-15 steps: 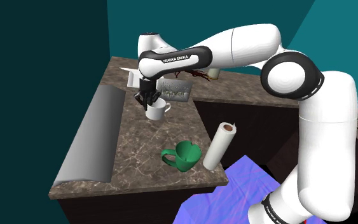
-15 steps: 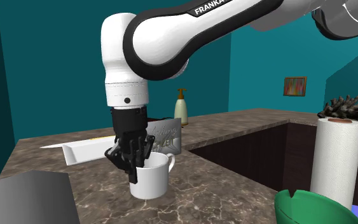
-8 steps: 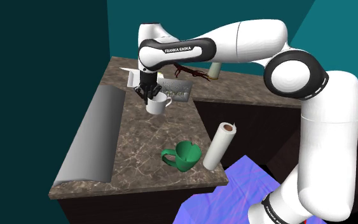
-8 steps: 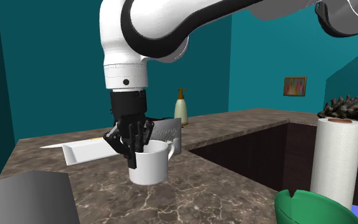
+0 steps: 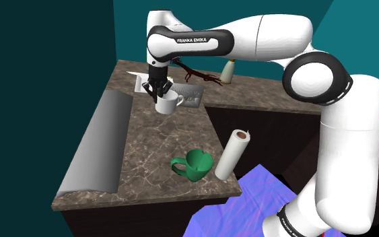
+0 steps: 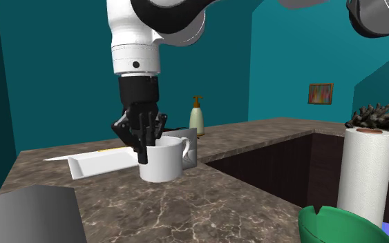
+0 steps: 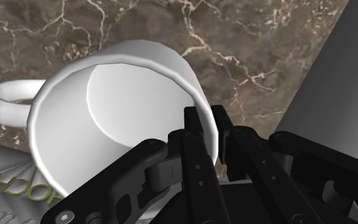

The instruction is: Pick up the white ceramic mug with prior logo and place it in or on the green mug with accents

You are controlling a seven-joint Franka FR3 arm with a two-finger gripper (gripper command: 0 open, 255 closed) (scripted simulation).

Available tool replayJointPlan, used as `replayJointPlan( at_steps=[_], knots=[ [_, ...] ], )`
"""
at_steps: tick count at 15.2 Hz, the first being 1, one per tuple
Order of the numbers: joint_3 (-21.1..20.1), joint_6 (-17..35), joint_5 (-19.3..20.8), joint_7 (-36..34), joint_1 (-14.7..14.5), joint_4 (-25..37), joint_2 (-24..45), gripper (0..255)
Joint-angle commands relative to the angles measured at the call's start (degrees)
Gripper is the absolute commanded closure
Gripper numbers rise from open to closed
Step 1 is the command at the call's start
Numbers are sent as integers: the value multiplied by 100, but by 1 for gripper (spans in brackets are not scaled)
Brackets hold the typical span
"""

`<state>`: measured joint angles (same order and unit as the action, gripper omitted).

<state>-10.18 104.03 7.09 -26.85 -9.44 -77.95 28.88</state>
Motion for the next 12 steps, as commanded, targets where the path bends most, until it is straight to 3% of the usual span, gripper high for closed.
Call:
replayJointPlan(
  at_steps=[1, 12],
  knots=[
    [-5, -140, -9, 7, -3, 94, -44, 255],
    [-15, -1004, -18, 55, -55, 991, -14, 255]
  ],
)
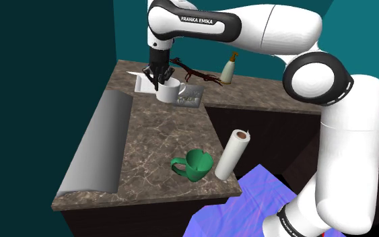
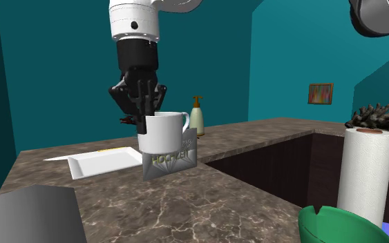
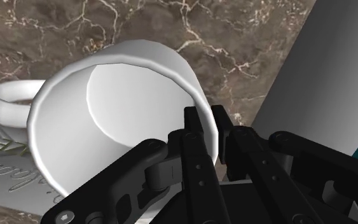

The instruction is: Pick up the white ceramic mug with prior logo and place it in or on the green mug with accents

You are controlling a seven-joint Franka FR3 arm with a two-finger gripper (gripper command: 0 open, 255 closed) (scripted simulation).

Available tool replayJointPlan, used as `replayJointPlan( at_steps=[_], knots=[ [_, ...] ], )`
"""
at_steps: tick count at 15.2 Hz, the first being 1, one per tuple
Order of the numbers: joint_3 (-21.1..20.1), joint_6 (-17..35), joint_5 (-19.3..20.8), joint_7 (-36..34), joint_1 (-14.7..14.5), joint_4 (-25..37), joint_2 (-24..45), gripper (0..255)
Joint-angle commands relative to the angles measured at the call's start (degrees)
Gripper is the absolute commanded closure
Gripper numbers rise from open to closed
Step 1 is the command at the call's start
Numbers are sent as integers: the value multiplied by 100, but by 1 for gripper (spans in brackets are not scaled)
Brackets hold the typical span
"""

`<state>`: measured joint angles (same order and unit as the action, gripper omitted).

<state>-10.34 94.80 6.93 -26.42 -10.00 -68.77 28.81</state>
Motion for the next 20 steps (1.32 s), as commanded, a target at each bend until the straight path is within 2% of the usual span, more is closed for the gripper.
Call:
replayJointPlan(
  at_steps=[1, 4, 7, 11, 20],
  knots=[
    [1, -167, -1, 16, -5, 174, 9, 255],
    [1, -383, 5, 27, -25, 438, 55, 255],
    [-83, 26, -106, -137, -11, -819, -791, 255],
    [-190, 365, -265, -335, -49, -2088, -1725, 255],
    [-459, 665, -695, -776, -286, -4129, -3501, 255]
  ],
)
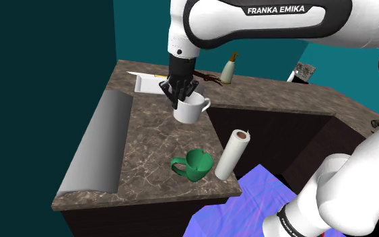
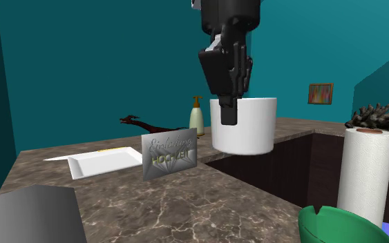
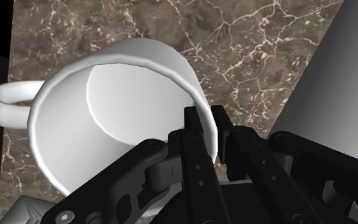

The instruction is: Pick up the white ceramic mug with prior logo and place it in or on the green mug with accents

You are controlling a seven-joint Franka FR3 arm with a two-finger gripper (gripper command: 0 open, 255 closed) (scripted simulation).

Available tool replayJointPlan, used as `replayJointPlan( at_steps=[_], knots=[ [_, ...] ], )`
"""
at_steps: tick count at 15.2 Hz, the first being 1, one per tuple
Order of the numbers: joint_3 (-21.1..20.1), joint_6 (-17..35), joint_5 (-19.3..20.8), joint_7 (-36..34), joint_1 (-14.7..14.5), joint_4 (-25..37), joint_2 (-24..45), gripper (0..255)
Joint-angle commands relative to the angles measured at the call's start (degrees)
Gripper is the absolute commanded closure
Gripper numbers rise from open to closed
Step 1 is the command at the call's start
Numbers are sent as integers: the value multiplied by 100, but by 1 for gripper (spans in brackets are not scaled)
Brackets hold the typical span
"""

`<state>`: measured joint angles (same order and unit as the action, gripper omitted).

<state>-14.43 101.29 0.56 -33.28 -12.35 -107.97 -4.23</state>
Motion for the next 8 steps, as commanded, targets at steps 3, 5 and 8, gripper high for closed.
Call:
replayJointPlan(
  at_steps=[3, 5, 8],
  knots=[
    [-154, 11, -227, -250, -172, -725, -735, 255],
    [-226, -17, -347, -365, -266, -1032, -1082, 255],
    [-344, -92, -537, -552, -422, -1439, -1584, 255]
  ],
)
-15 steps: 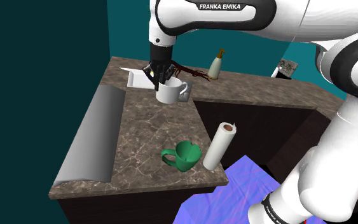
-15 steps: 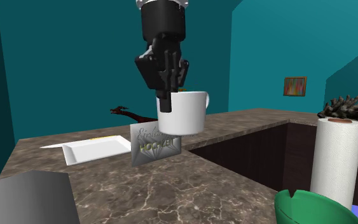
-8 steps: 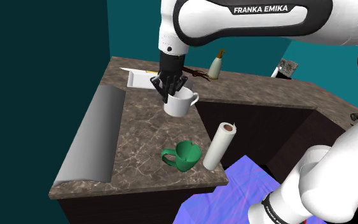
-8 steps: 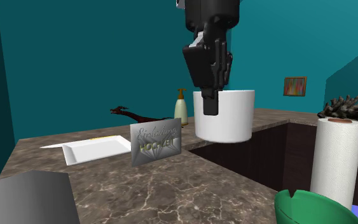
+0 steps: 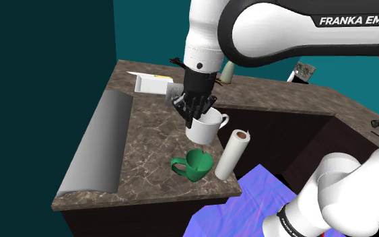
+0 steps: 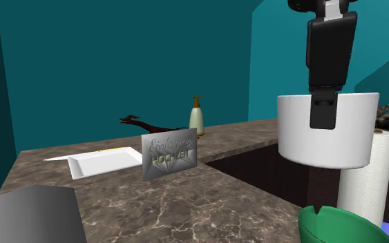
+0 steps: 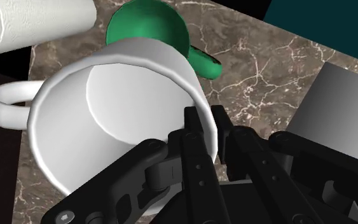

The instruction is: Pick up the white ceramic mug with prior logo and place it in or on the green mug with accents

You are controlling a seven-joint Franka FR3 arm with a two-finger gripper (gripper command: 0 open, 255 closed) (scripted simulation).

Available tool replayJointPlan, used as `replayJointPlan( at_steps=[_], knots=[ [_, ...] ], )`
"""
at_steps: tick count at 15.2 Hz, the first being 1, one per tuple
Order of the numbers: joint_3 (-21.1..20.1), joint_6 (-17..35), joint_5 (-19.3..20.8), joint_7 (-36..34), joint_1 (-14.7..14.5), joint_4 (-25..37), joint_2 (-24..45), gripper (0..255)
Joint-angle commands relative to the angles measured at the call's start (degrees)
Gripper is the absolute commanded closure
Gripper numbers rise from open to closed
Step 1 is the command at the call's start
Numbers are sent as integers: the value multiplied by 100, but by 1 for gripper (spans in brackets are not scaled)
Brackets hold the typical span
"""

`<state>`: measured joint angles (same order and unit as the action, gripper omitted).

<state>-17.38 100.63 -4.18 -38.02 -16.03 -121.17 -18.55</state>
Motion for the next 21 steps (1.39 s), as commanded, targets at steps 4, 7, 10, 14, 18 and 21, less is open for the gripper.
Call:
replayJointPlan(
  at_steps=[4, 7, 10, 14, 18, 21],
  knots=[
    [-120, 165, -155, -163, -132, -491, -343, 255],
    [-141, 398, -163, -167, -139, -702, -321, 255],
    [-164, 634, -168, -173, -144, -904, -286, 255],
    [-197, 952, -172, -185, -149, -1157, -220, 255],
    [-233, 1275, -170, -202, -152, -1393, -131, 255],
    [-236, 1305, -170, -204, -152, -1414, -121, 255]
  ],
)
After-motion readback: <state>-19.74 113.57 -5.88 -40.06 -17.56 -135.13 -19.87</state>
